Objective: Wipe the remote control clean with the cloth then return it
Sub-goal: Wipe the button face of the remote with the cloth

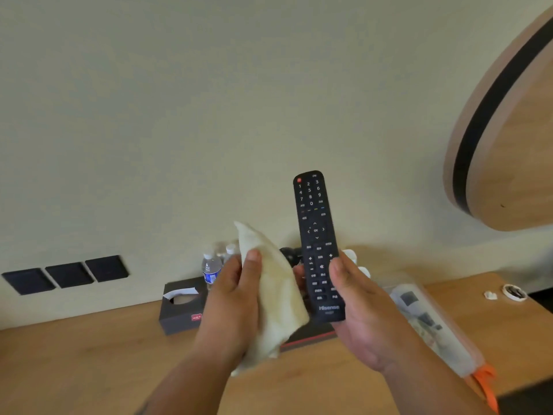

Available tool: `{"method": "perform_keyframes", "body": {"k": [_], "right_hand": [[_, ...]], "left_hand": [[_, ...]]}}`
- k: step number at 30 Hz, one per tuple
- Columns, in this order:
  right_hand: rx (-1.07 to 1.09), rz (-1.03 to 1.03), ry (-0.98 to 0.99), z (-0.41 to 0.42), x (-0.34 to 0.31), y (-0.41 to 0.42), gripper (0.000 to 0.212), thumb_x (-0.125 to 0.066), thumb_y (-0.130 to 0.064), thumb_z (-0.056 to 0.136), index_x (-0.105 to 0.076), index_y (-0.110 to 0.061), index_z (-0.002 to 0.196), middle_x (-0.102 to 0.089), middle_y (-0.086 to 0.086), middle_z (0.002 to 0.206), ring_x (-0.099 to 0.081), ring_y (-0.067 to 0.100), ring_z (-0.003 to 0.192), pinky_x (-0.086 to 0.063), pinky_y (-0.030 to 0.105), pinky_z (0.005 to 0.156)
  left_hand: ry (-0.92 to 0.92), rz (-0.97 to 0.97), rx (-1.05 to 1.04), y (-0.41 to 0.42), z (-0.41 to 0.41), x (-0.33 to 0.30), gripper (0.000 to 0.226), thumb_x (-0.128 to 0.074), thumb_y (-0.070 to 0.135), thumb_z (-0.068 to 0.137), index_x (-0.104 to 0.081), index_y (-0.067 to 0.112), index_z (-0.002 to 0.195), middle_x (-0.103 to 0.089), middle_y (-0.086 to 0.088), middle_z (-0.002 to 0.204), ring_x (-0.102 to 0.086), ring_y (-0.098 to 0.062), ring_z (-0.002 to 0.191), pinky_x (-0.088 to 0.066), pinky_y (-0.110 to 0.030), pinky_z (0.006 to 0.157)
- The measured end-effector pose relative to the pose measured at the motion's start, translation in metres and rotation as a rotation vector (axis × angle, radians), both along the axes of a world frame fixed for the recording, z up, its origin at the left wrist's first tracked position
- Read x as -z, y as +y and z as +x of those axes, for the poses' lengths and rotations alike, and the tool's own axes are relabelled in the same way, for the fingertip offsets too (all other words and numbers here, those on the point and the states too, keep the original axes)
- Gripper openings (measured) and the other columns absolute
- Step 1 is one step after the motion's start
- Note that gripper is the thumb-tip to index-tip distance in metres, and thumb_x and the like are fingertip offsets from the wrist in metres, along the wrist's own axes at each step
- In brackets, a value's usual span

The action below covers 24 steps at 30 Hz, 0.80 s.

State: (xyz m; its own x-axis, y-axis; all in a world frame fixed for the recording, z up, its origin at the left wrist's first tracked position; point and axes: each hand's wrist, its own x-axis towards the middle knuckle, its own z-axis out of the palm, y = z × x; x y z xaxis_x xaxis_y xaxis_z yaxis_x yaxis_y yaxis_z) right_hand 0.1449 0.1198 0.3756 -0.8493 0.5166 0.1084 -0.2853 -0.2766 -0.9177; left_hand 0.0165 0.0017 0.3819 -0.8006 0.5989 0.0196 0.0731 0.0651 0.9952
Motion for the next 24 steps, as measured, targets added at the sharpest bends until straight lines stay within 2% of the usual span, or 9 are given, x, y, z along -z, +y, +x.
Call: {"method": "perform_keyframes", "body": {"k": [1, 3, 5, 9, 13, 15, 18, 21, 24], "right_hand": [[-0.014, -0.029, 0.016, 0.001, -0.003, 0.002, 0.079, -0.072, -0.059, 0.077, -0.053, -0.001, 0.128, -0.063, 0.022, 0.113, -0.059, 0.036, 0.097, -0.049, 0.051, 0.085], [-0.022, -0.069, 0.024, 0.005, -0.009, 0.004, 0.076, -0.072, -0.061, 0.076, -0.058, -0.005, 0.126, -0.064, 0.02, 0.111, -0.061, 0.031, 0.087, -0.053, 0.043, 0.07], [-0.028, -0.099, 0.013, 0.008, -0.012, 0.004, 0.072, -0.07, -0.061, 0.078, -0.061, -0.007, 0.126, -0.063, 0.02, 0.111, -0.06, 0.031, 0.085, -0.051, 0.041, 0.063], [-0.072, -0.117, -0.051, 0.01, -0.015, -0.002, 0.048, -0.044, -0.043, 0.098, -0.061, -0.013, 0.13, -0.062, 0.022, 0.119, -0.056, 0.03, 0.094, -0.046, 0.04, 0.066], [-0.109, -0.071, -0.063, 0.011, -0.022, -0.01, 0.045, -0.047, -0.044, 0.097, -0.061, -0.017, 0.13, -0.062, 0.019, 0.111, -0.057, 0.025, 0.085, -0.042, 0.037, 0.062], [-0.128, -0.041, -0.051, 0.01, -0.024, -0.013, 0.05, -0.049, -0.046, 0.091, -0.06, -0.015, 0.13, -0.061, 0.015, 0.103, -0.055, 0.021, 0.077, -0.039, 0.034, 0.057], [-0.121, -0.049, -0.018, 0.01, -0.023, -0.015, 0.051, -0.051, -0.047, 0.089, -0.061, -0.013, 0.126, -0.06, 0.015, 0.097, -0.054, 0.021, 0.072, -0.037, 0.034, 0.054], [-0.099, -0.084, 0.006, 0.01, -0.02, -0.016, 0.048, -0.051, -0.045, 0.09, -0.063, -0.013, 0.124, -0.062, 0.017, 0.1, -0.054, 0.023, 0.072, -0.038, 0.034, 0.052], [-0.084, -0.129, 0.049, 0.008, -0.019, -0.011, 0.05, -0.053, -0.043, 0.091, -0.062, -0.008, 0.125, -0.06, 0.02, 0.104, -0.054, 0.024, 0.072, -0.039, 0.034, 0.051]], "left_hand": [[0.075, -0.003, -0.028, 0.002, -0.002, -0.008, 0.043, -0.044, 0.061, 0.094, -0.063, 0.022, 0.092, -0.071, -0.016, 0.089, -0.069, -0.032, 0.084, -0.057, -0.041, 0.079], [0.228, 0.018, -0.123, 0.008, -0.009, -0.022, 0.031, -0.047, 0.053, 0.096, -0.059, 0.025, 0.09, -0.067, -0.009, 0.079, -0.064, -0.014, 0.07, -0.049, -0.018, 0.059], [0.344, 0.064, -0.183, 0.014, -0.014, -0.038, 0.021, -0.053, 0.047, 0.097, -0.056, 0.027, 0.09, -0.064, -0.002, 0.079, -0.056, -0.002, 0.063, -0.043, -0.014, 0.053], [0.7, 0.139, -0.246, 0.022, -0.025, -0.058, 0.02, -0.059, 0.048, 0.095, -0.058, 0.029, 0.101, -0.061, 0.012, 0.088, -0.059, -0.015, 0.087, -0.049, -0.033, 0.073], [1.024, 0.171, -0.233, 0.027, -0.028, -0.072, 0.032, -0.057, 0.038, 0.097, -0.064, 0.023, 0.125, -0.062, 0.014, 0.115, -0.054, -0.019, 0.118, -0.042, -0.043, 0.103], [1.085, 0.174, -0.115, 0.029, -0.027, -0.072, 0.039, -0.052, 0.033, 0.1, -0.061, 0.018, 0.134, -0.058, 0.012, 0.128, -0.051, -0.016, 0.133, -0.036, -0.034, 0.114], [1.119, 0.161, -0.021, 0.025, -0.025, -0.066, 0.038, -0.048, 0.028, 0.101, -0.06, 0.016, 0.135, -0.054, 0.012, 0.135, -0.04, 0.001, 0.134, -0.027, -0.015, 0.114], [1.264, 0.135, 0.011, 0.02, -0.025, -0.053, 0.037, -0.049, 0.027, 0.101, -0.064, 0.01, 0.13, -0.06, 0.002, 0.14, -0.047, -0.014, 0.137, -0.035, -0.028, 0.114], [1.428, 0.112, 0.019, 0.013, -0.02, -0.04, 0.036, -0.051, 0.023, 0.098, -0.067, 0.009, 0.127, -0.064, -0.004, 0.138, -0.056, -0.025, 0.132, -0.044, -0.04, 0.104]]}}
